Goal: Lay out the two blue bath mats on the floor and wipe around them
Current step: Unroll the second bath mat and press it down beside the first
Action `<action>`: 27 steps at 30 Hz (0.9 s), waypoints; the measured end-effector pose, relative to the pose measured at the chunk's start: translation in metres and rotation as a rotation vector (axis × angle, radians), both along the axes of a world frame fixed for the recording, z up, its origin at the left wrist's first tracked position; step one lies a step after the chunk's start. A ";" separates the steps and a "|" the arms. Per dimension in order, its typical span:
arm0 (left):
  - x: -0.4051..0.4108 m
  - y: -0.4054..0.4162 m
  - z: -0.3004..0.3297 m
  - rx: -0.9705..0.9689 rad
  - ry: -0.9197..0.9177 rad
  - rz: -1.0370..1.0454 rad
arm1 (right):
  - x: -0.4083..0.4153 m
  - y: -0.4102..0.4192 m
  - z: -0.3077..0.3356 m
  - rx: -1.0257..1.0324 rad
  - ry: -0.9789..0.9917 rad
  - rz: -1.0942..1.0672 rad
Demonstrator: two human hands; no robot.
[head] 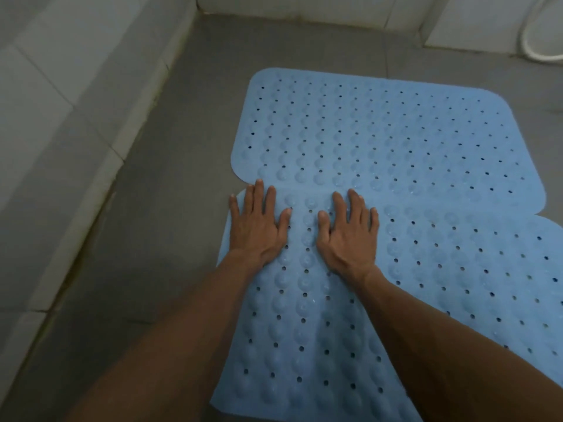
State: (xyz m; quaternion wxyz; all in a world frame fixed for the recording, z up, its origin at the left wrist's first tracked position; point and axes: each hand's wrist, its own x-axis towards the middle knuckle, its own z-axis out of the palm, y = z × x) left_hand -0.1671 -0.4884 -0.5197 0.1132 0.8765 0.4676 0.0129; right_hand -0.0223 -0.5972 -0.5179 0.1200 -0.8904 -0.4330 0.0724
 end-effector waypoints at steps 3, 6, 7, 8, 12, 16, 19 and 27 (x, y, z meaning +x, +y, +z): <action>0.004 0.001 0.002 0.038 -0.005 -0.036 | 0.001 0.002 0.003 0.023 -0.011 -0.008; 0.003 0.001 -0.003 0.126 -0.066 -0.204 | 0.000 0.001 0.000 -0.009 -0.020 0.017; 0.003 0.002 -0.004 0.121 -0.078 -0.228 | 0.000 0.001 -0.001 -0.007 -0.029 0.022; 0.003 0.003 -0.004 0.106 -0.085 -0.229 | 0.000 0.001 -0.001 0.000 -0.037 0.020; 0.005 0.005 -0.001 0.065 -0.059 -0.203 | 0.000 0.005 -0.001 0.009 -0.030 -0.008; 0.006 0.004 0.005 0.062 -0.016 -0.164 | 0.001 0.004 0.005 0.032 0.004 -0.047; 0.012 0.006 0.005 0.026 0.049 -0.165 | 0.002 0.008 0.004 0.014 0.003 -0.064; 0.010 0.007 0.002 0.013 0.042 -0.195 | 0.002 0.008 0.007 0.020 0.005 -0.072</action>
